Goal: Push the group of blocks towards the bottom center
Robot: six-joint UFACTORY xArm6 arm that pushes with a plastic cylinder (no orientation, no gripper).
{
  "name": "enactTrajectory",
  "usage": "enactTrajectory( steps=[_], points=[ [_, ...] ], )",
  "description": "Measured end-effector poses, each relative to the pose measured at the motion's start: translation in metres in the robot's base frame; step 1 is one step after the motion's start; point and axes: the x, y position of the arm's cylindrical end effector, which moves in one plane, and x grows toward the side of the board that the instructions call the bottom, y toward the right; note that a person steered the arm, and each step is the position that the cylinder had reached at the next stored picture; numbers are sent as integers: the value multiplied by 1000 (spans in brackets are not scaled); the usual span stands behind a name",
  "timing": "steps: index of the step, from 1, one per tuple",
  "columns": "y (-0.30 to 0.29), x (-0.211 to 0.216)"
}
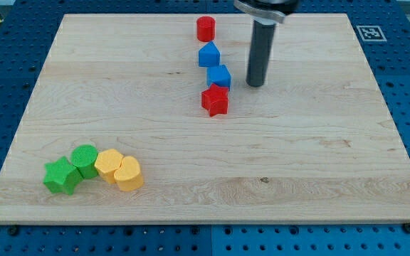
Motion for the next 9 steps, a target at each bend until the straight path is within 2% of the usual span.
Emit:
enactTrajectory(
  steps=[1, 2, 3, 5, 7, 9],
  points=[
    [18, 58],
    [4, 111],
    [-56, 117],
    [-224, 90],
    [-389, 87],
    [-400, 139]
  ],
)
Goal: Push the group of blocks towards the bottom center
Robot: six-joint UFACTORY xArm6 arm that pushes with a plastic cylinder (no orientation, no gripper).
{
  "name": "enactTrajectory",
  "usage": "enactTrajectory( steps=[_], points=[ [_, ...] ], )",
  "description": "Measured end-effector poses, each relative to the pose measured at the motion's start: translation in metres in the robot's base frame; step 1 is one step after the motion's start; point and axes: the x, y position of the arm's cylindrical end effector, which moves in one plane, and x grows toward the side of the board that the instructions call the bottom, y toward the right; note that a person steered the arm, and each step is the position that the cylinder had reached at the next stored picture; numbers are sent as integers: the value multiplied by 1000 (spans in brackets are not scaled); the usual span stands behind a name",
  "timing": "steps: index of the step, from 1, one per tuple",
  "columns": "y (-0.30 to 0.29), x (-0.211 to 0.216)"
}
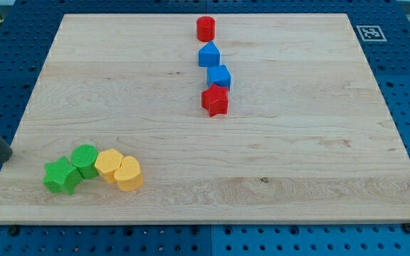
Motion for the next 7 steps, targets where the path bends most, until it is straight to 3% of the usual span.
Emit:
enactTrajectory(
  steps=[2, 4, 7],
  points=[
    [17, 31],
    [52, 33],
    [146, 35]
  ],
)
